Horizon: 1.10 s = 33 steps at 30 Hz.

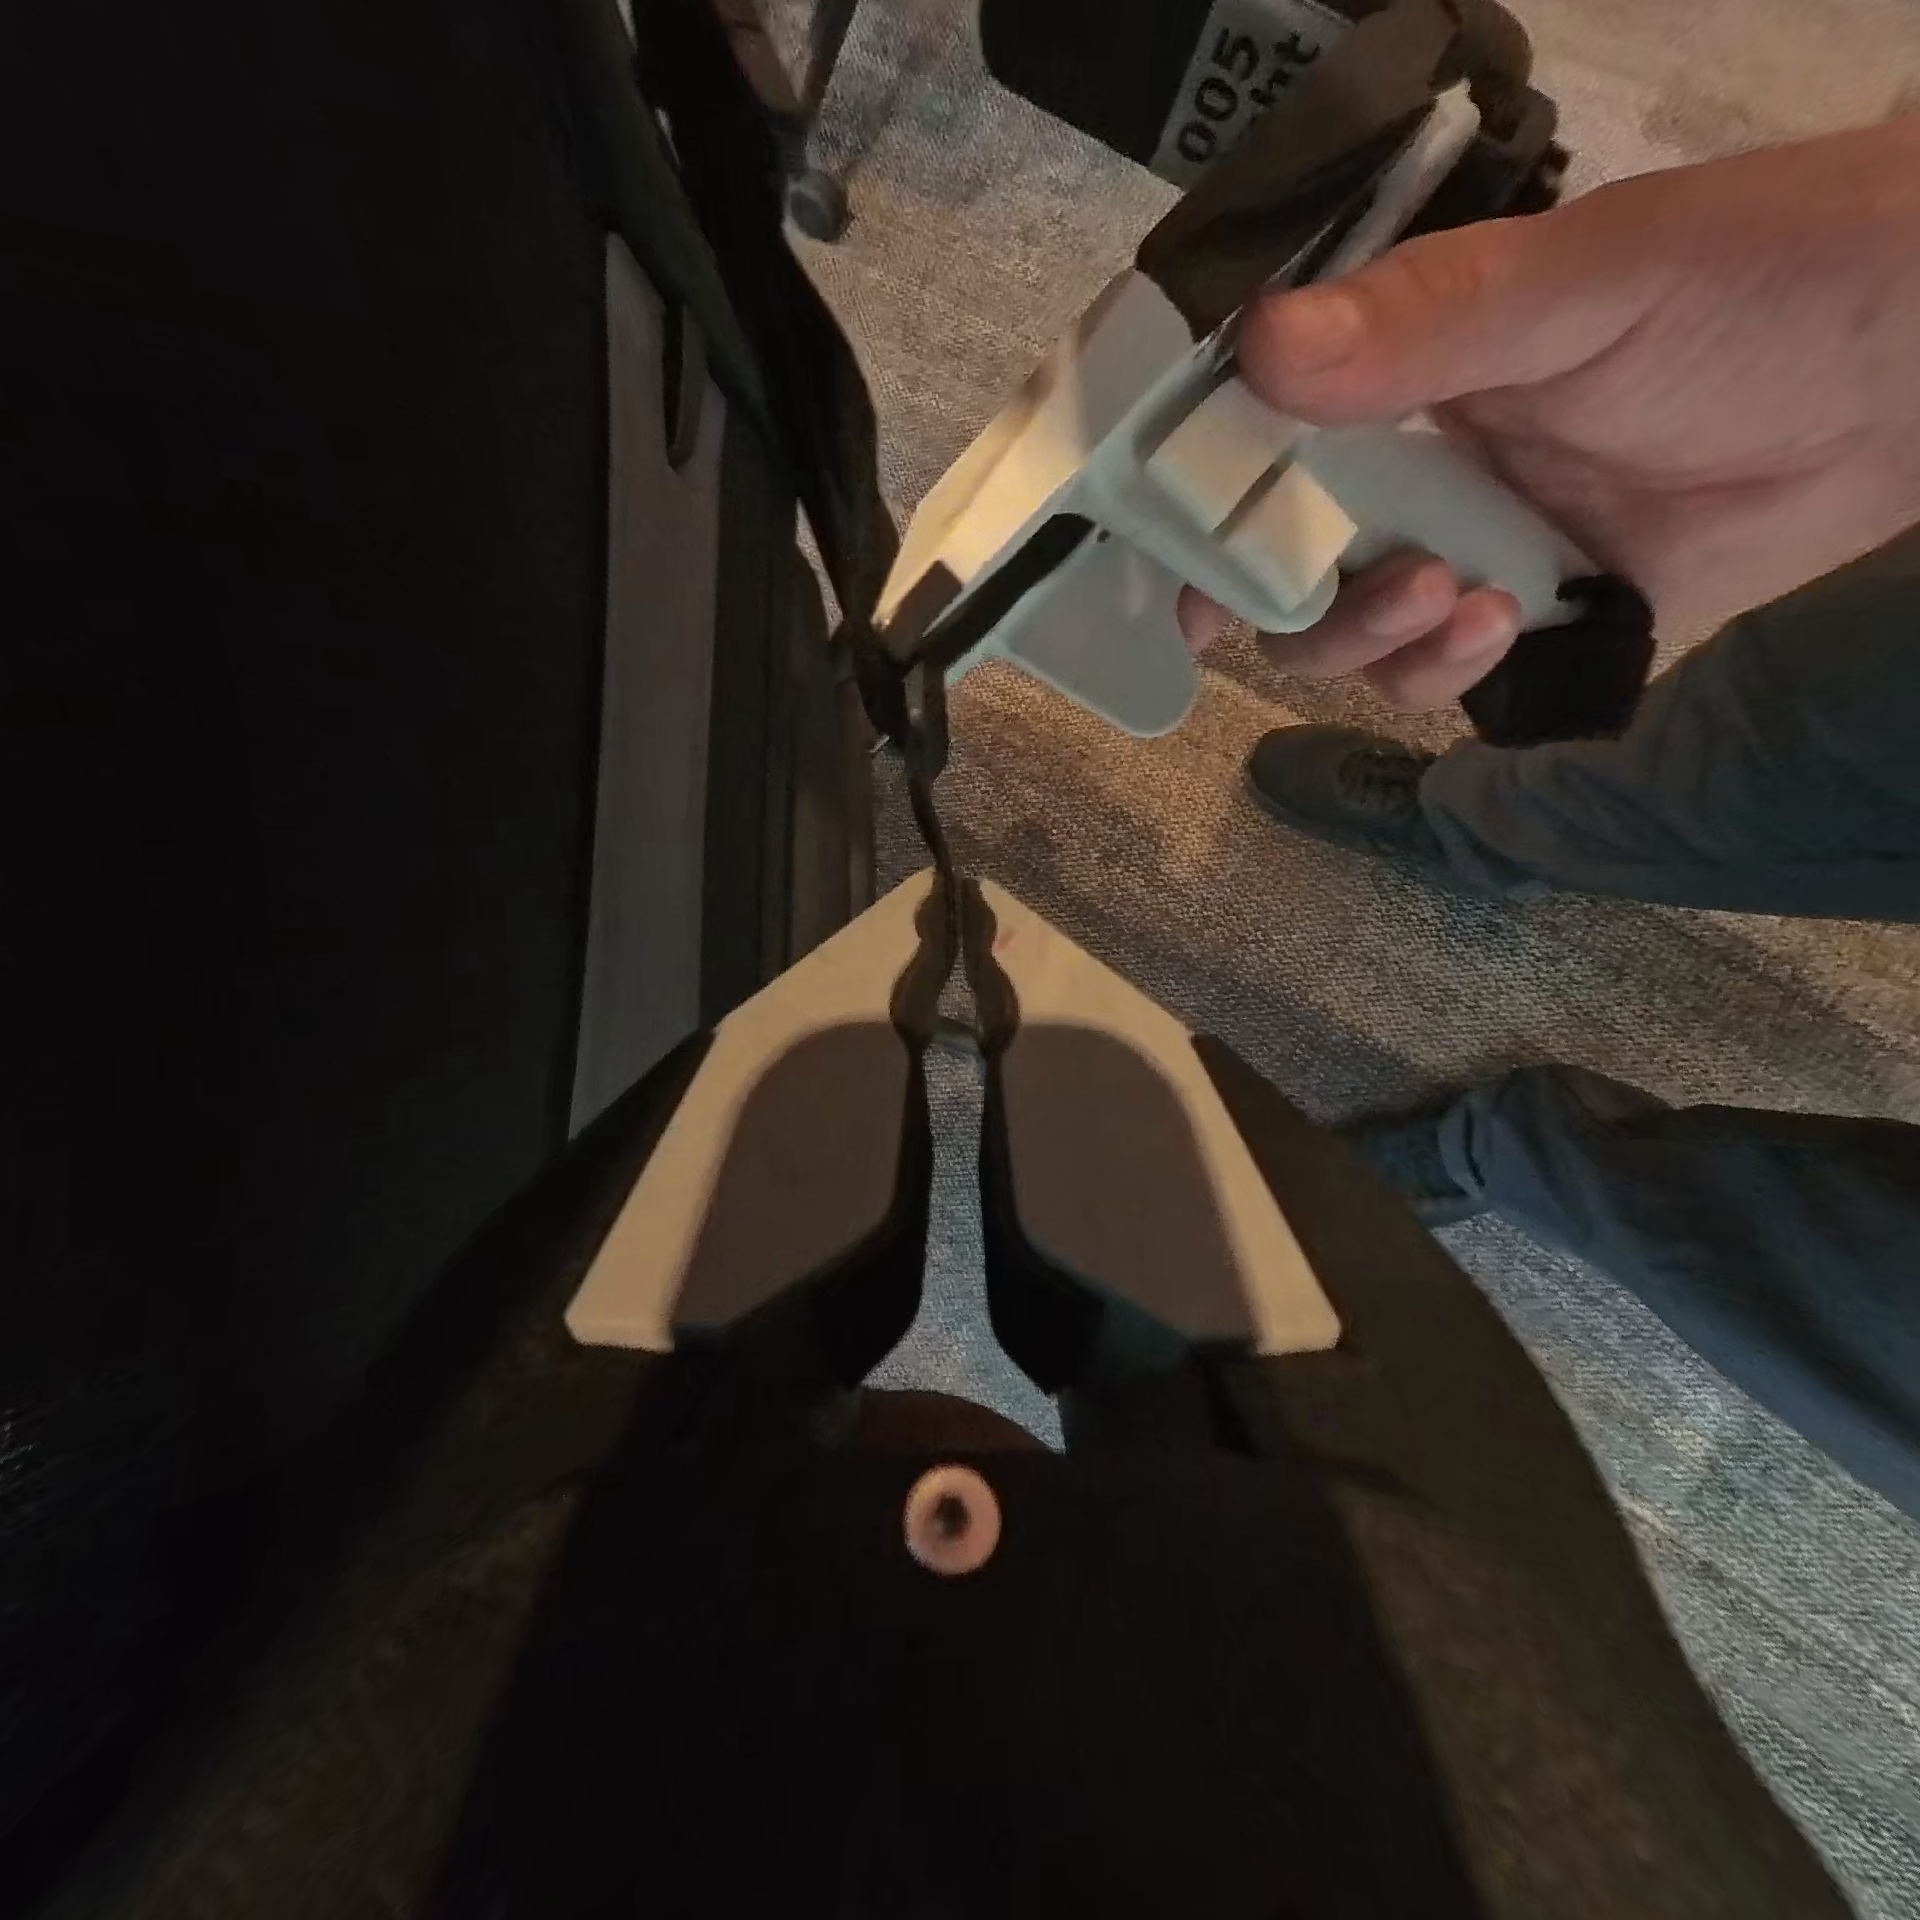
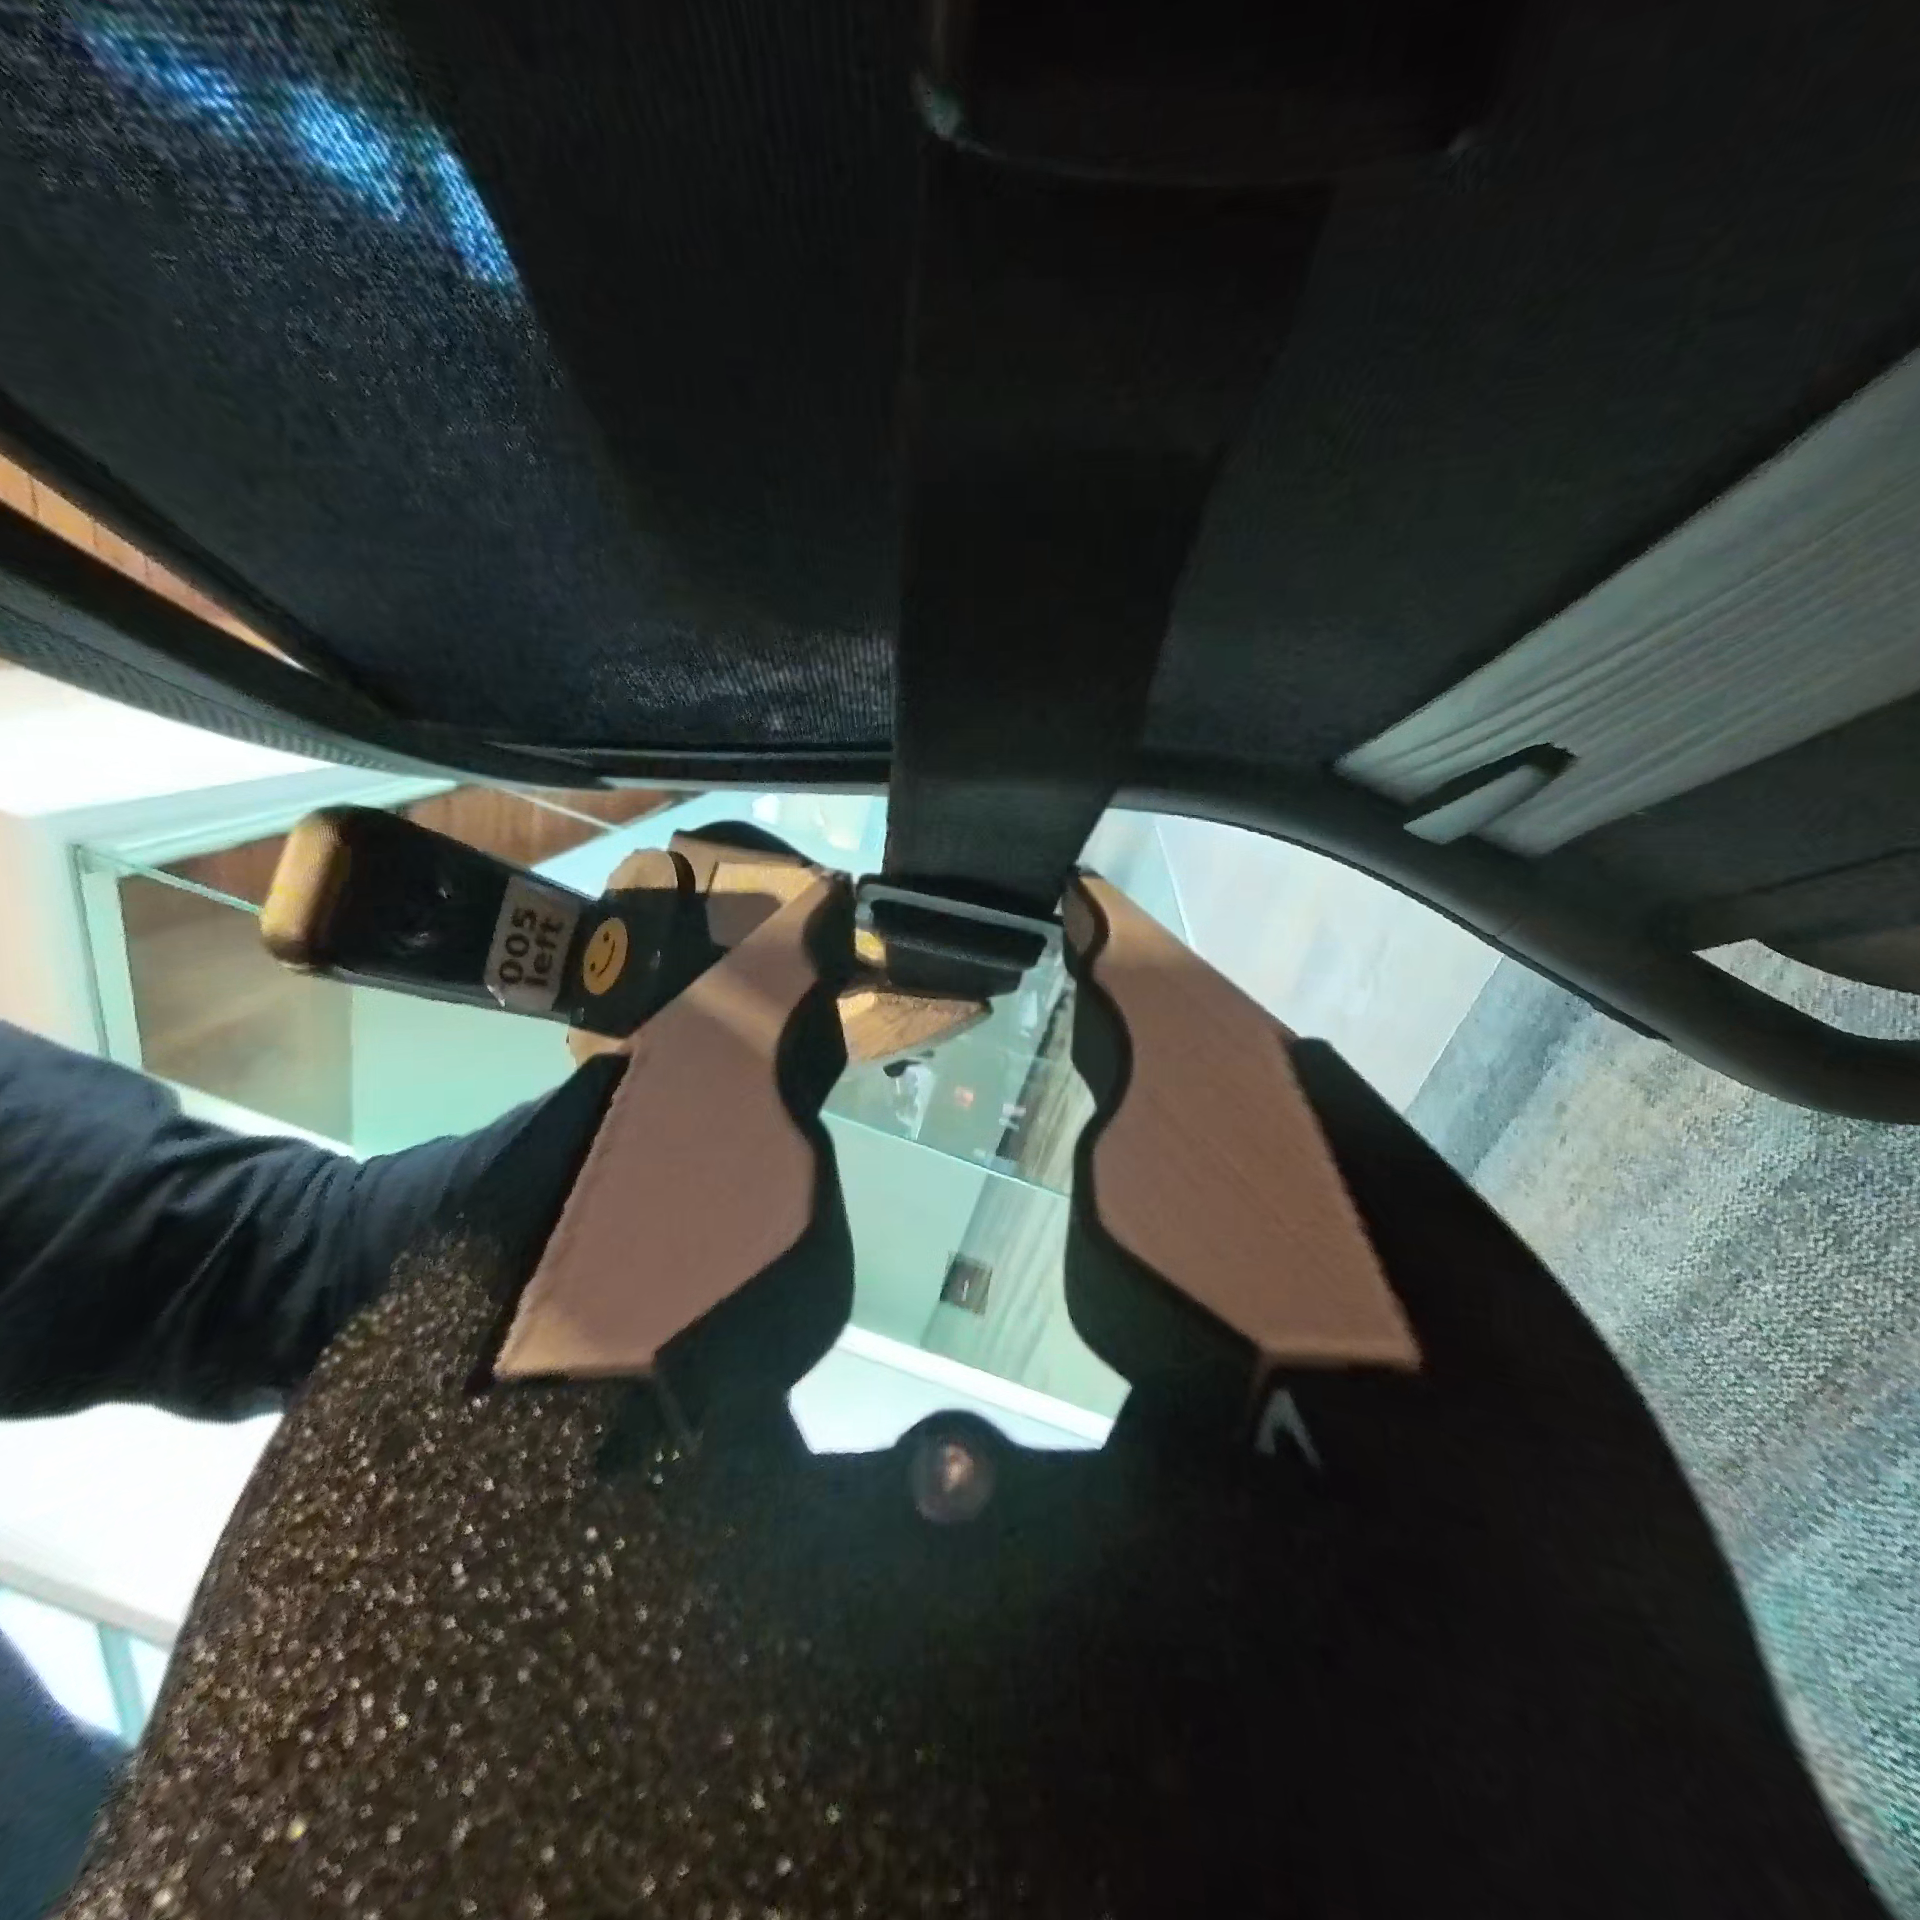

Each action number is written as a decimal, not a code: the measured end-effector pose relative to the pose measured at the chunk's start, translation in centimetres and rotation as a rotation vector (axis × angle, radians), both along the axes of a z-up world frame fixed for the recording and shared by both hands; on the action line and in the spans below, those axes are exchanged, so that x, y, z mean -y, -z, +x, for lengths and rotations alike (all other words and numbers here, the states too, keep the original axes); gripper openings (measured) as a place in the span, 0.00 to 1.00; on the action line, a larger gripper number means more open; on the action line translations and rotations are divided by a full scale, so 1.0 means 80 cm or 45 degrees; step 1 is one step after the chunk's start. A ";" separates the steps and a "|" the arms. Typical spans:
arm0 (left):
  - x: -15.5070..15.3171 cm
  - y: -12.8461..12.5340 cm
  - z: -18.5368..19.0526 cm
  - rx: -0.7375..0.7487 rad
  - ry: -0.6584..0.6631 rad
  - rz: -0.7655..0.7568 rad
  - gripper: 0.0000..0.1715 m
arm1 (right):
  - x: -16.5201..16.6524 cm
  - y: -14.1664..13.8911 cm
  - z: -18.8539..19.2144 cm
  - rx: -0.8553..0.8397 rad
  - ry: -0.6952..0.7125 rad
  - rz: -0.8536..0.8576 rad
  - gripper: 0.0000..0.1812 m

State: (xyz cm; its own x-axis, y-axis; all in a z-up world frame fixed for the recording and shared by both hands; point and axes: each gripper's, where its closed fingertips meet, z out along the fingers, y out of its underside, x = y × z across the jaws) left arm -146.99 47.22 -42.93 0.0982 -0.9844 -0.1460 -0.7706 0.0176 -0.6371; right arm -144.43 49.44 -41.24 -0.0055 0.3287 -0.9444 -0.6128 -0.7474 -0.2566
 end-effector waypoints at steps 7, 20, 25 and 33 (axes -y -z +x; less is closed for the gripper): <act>-0.009 -0.006 -0.007 -0.096 -0.118 -0.011 0.03 | 0.012 -0.006 -0.001 0.041 0.162 0.034 0.17; 0.040 -0.070 0.025 -0.327 0.116 0.034 0.29 | 0.009 -0.009 0.007 0.190 0.318 0.159 0.15; 0.011 -0.061 0.077 -0.354 -0.101 0.051 0.19 | 0.015 0.001 0.009 0.250 0.292 0.222 0.15; -0.046 -0.007 0.107 -0.583 -0.261 0.195 0.37 | 0.017 0.003 0.010 0.215 0.331 0.228 0.15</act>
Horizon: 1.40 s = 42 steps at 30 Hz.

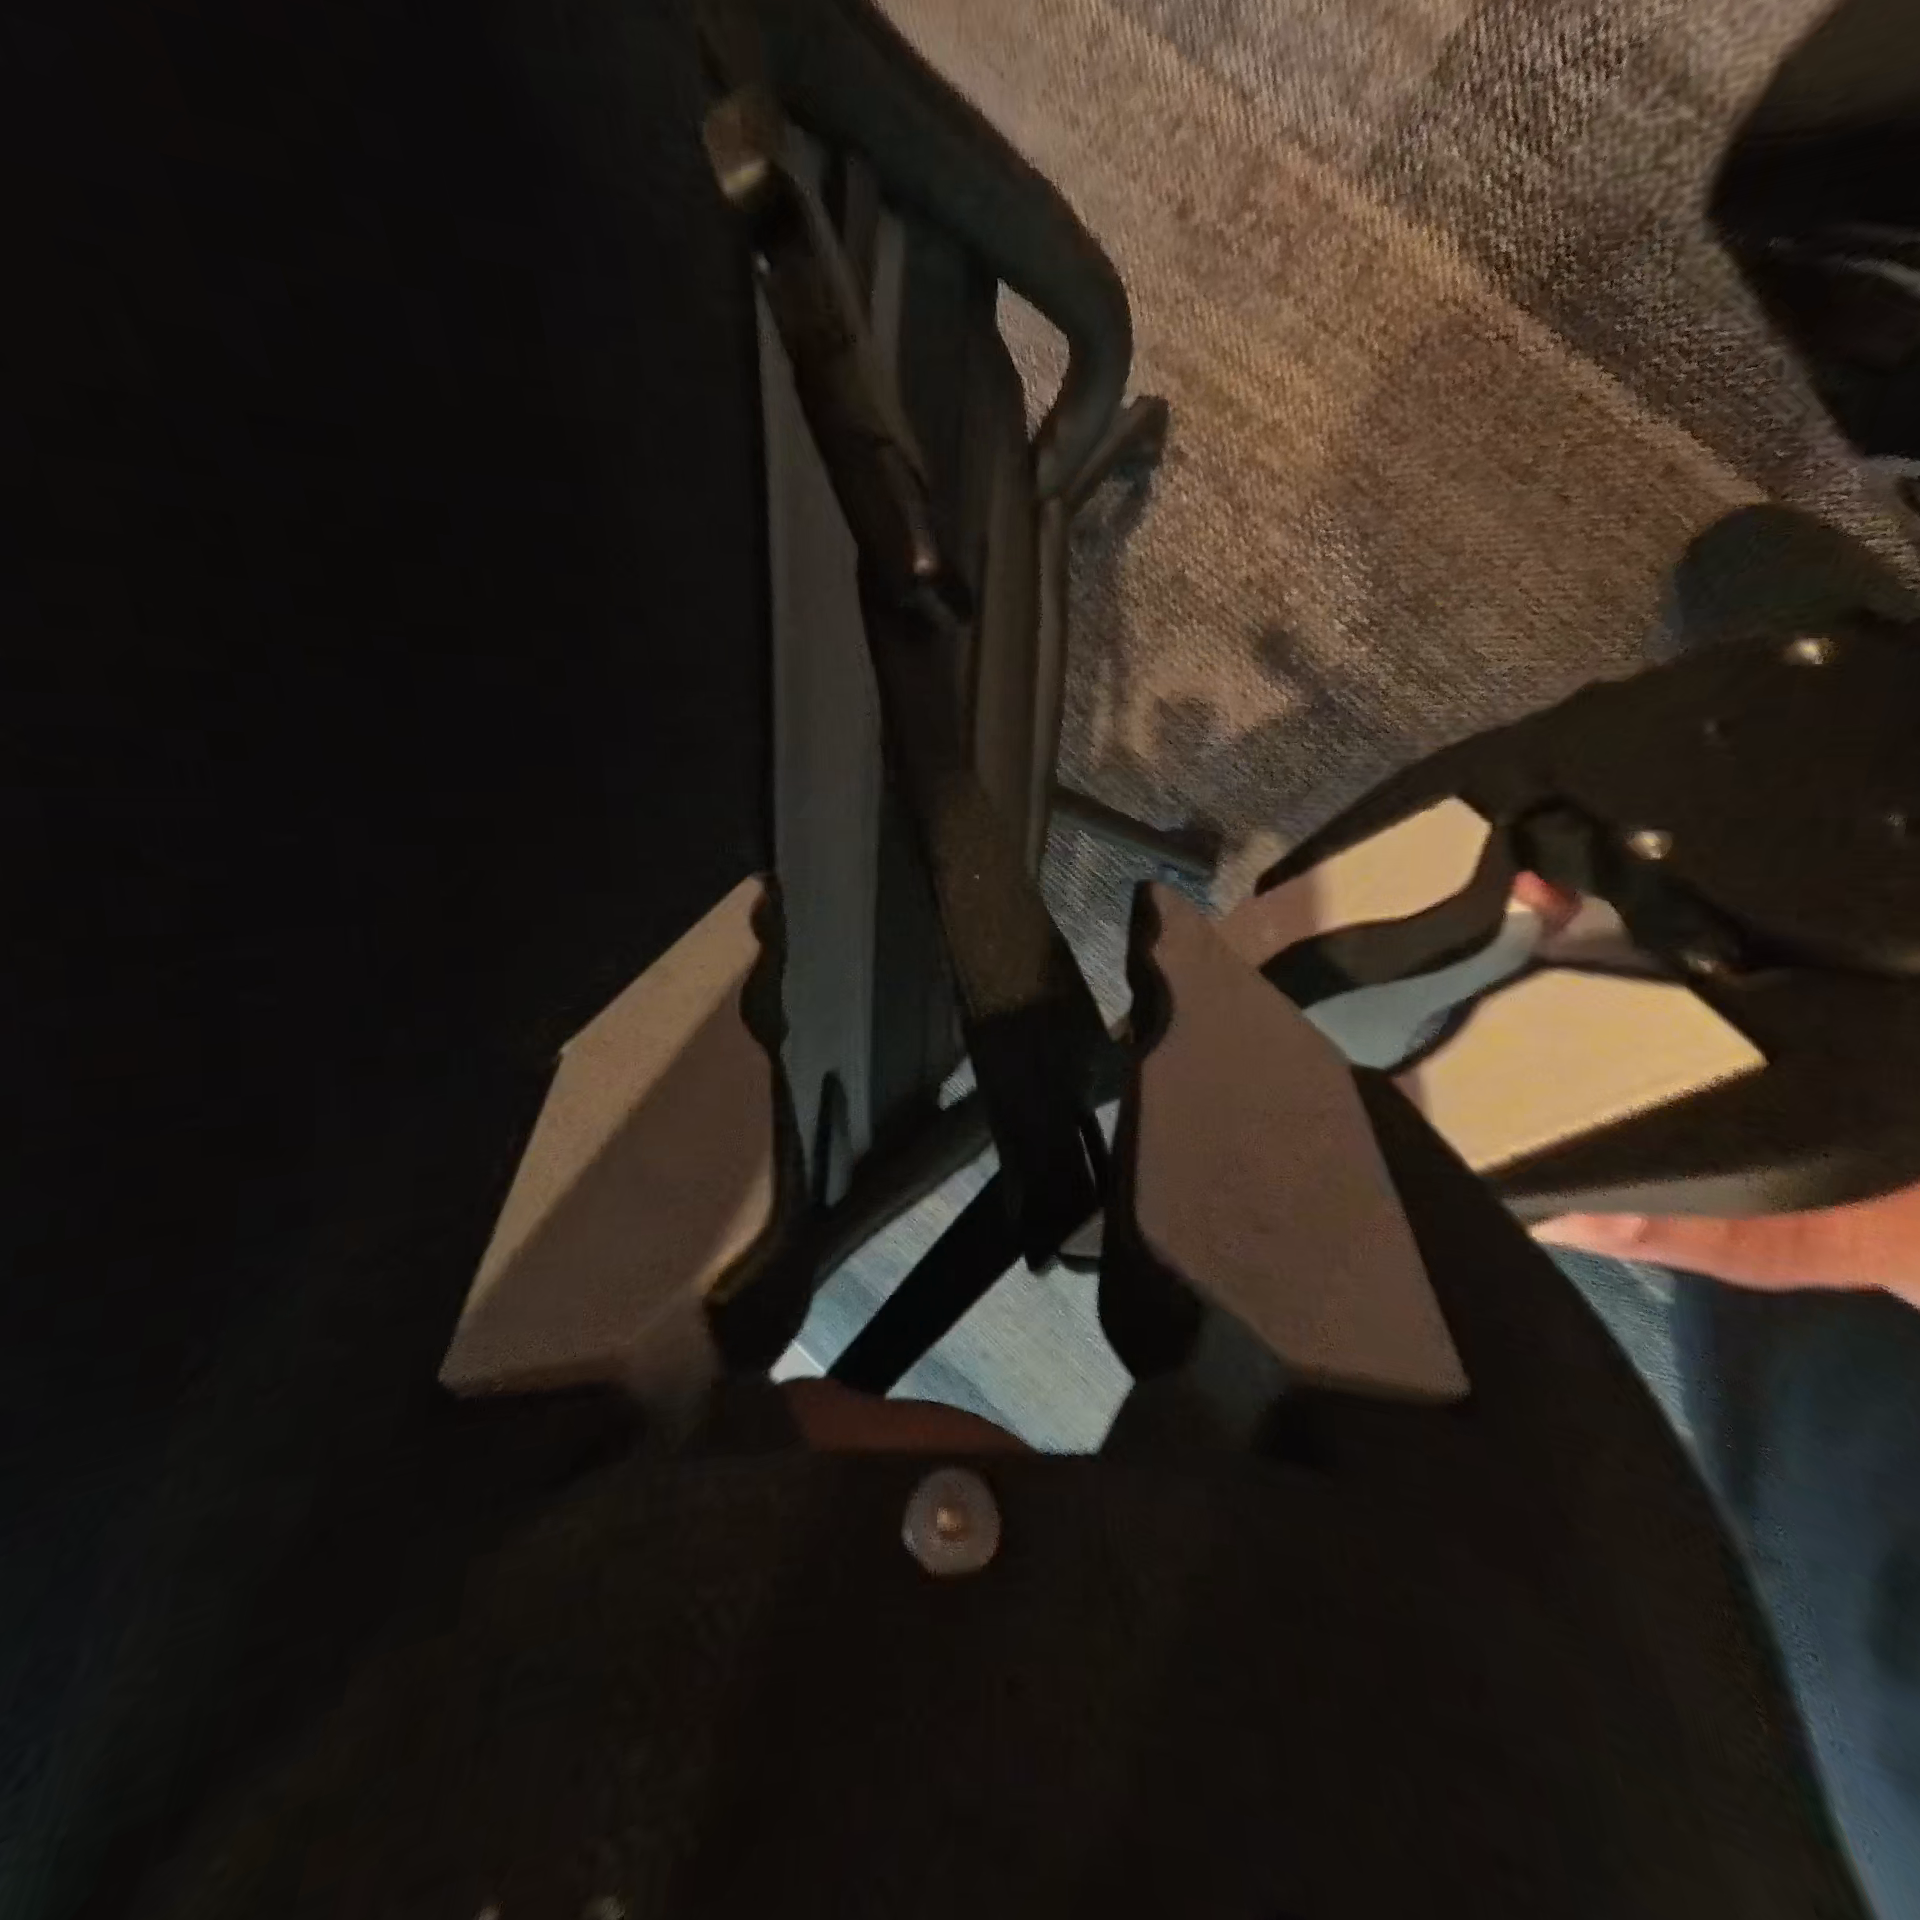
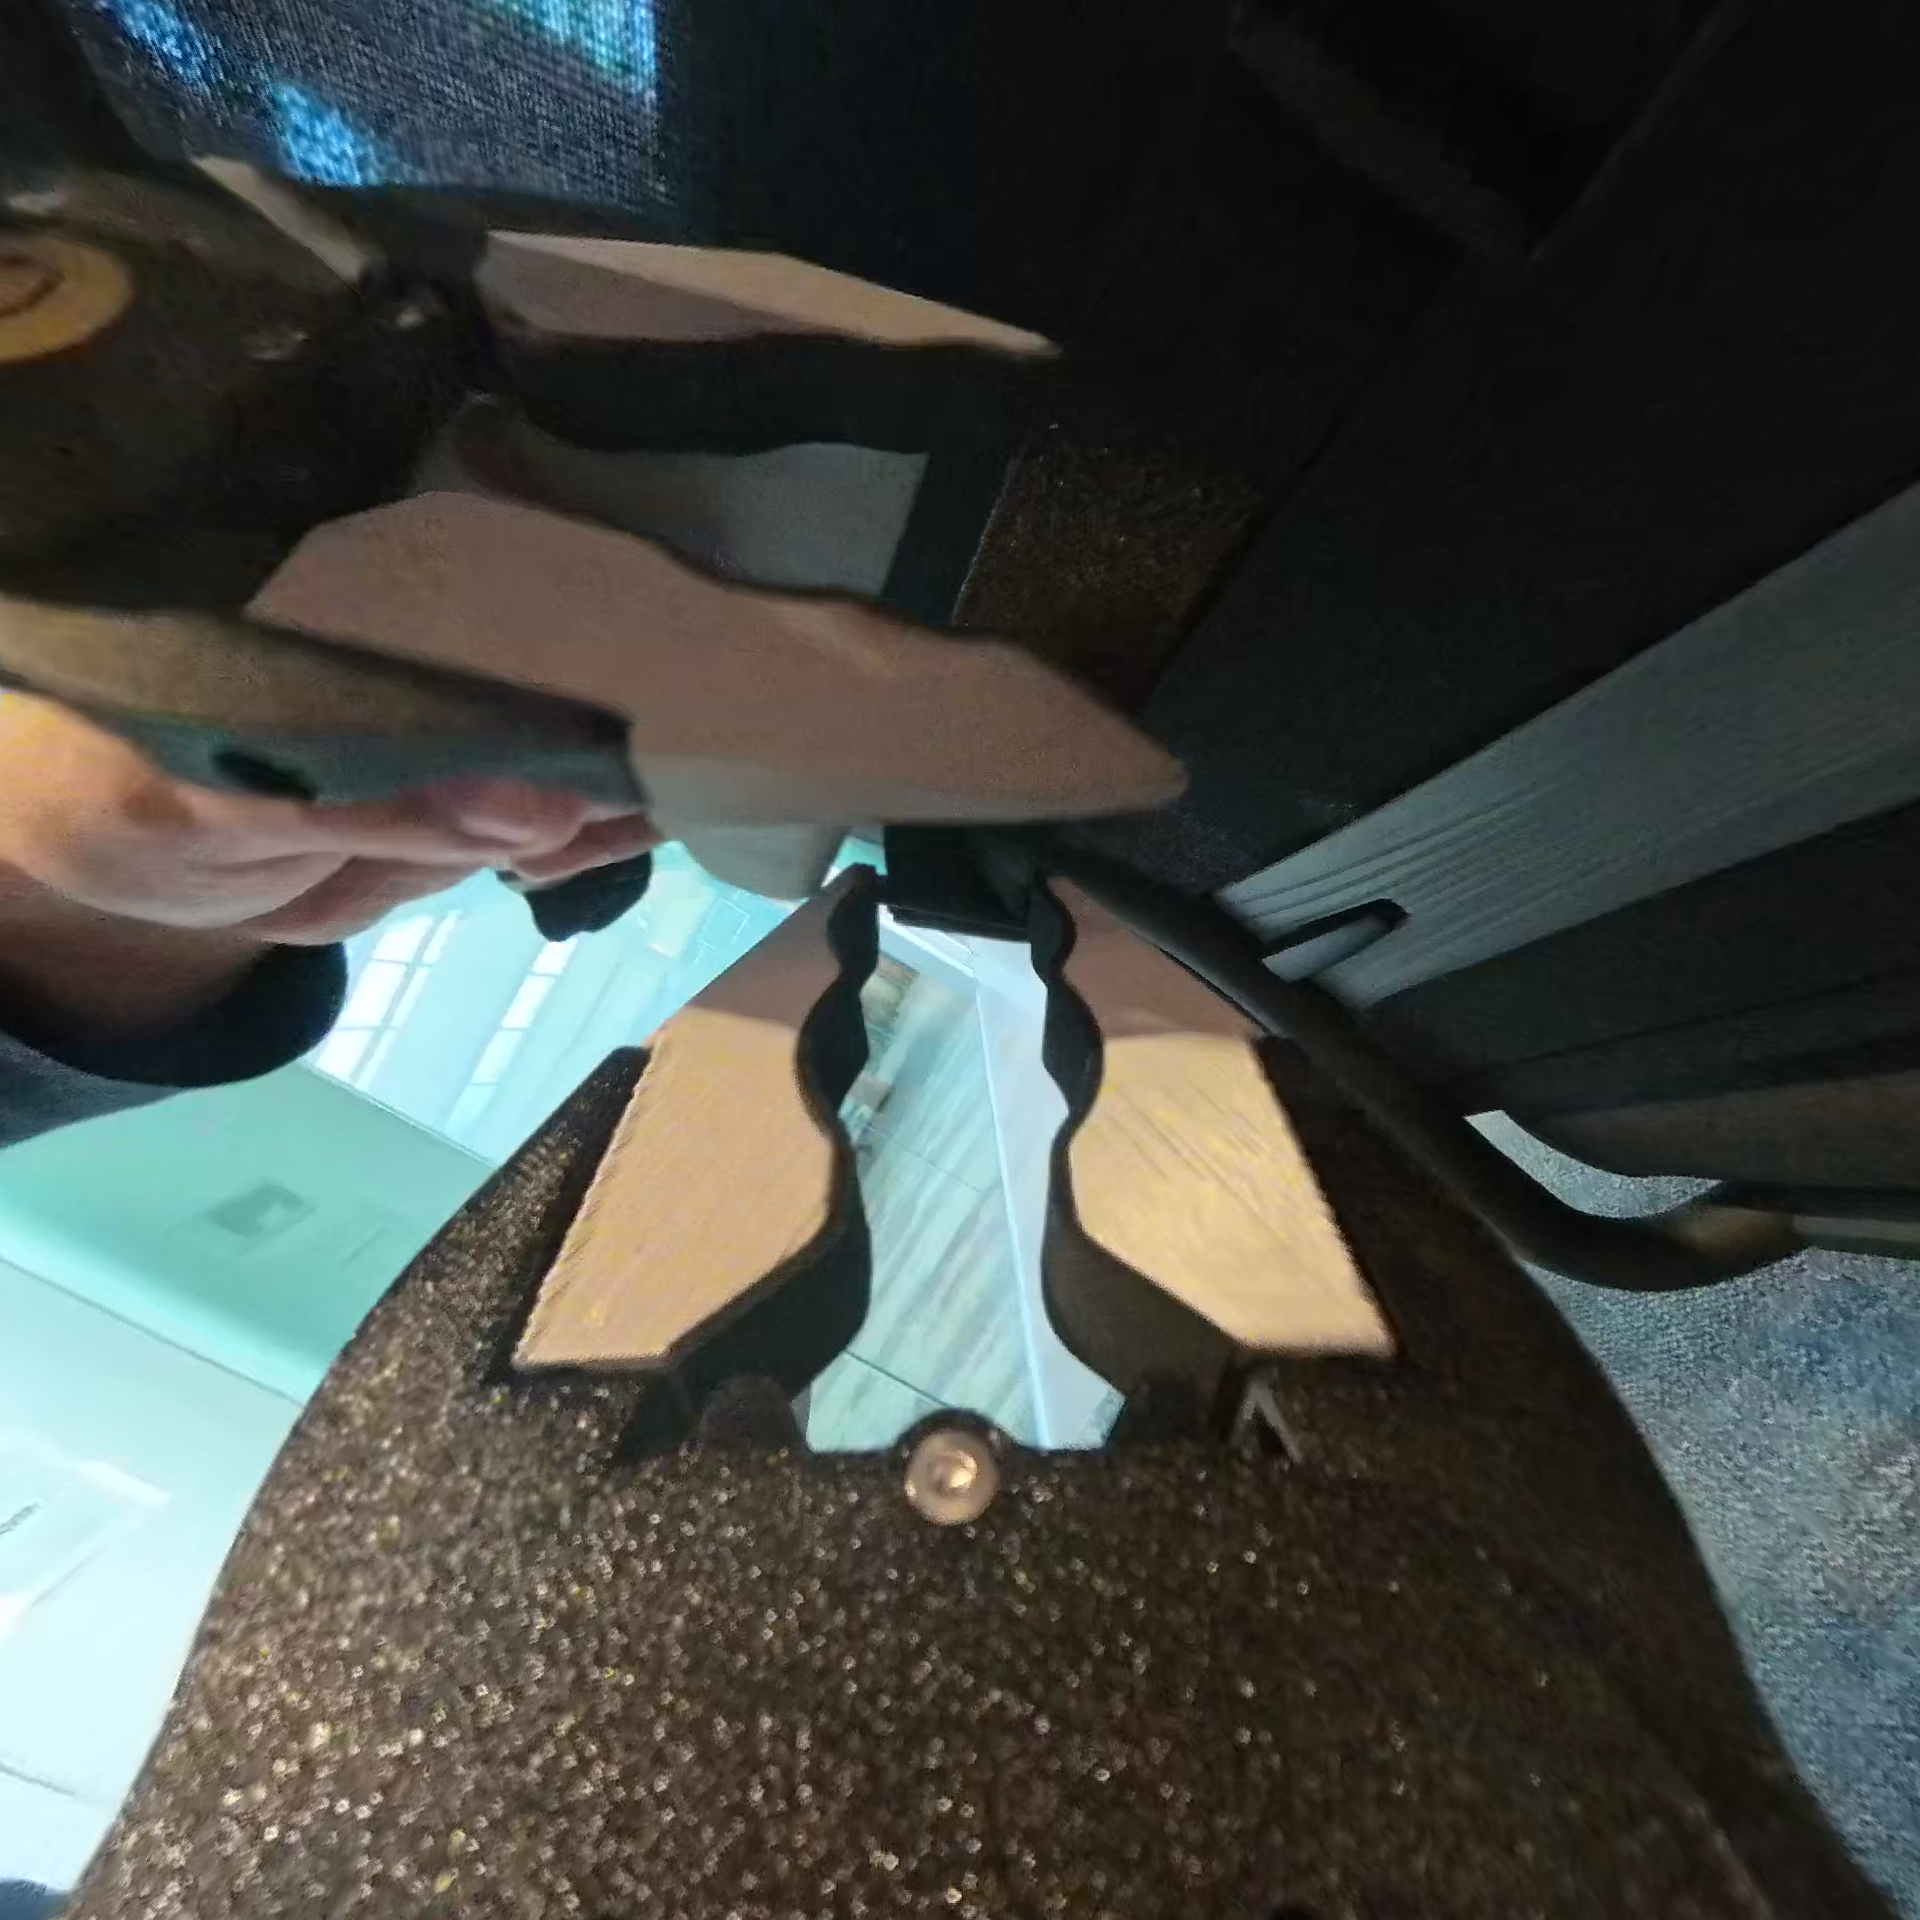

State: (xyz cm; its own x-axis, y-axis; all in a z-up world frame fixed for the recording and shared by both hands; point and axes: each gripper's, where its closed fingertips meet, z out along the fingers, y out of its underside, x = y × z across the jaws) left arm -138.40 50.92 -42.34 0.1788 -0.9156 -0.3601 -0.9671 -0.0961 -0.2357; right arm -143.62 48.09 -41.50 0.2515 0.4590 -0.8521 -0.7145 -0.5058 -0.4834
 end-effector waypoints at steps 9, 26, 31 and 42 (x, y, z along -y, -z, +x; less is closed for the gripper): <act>0.026 0.038 0.021 -0.227 0.070 -0.330 0.00 | -0.009 0.012 0.011 -0.019 0.080 -0.122 0.17; 0.019 0.055 0.040 -0.393 0.423 -0.257 0.00 | -0.030 0.013 0.002 -0.194 0.681 -0.347 0.15; 0.030 0.046 0.048 -0.354 0.448 -0.275 0.00 | -0.031 0.001 0.003 -0.270 0.752 -0.340 0.14; 0.051 0.032 0.054 -0.294 0.382 -0.441 0.00 | 0.003 0.006 0.055 0.107 0.702 -0.230 0.32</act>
State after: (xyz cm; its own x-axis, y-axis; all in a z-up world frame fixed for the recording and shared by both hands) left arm -134.10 46.85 -44.89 -0.1582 -0.9871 -0.0255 -0.9872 0.1587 -0.0163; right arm -139.23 47.85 -41.96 0.4819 0.0903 -0.8715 -0.8585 -0.1502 -0.4903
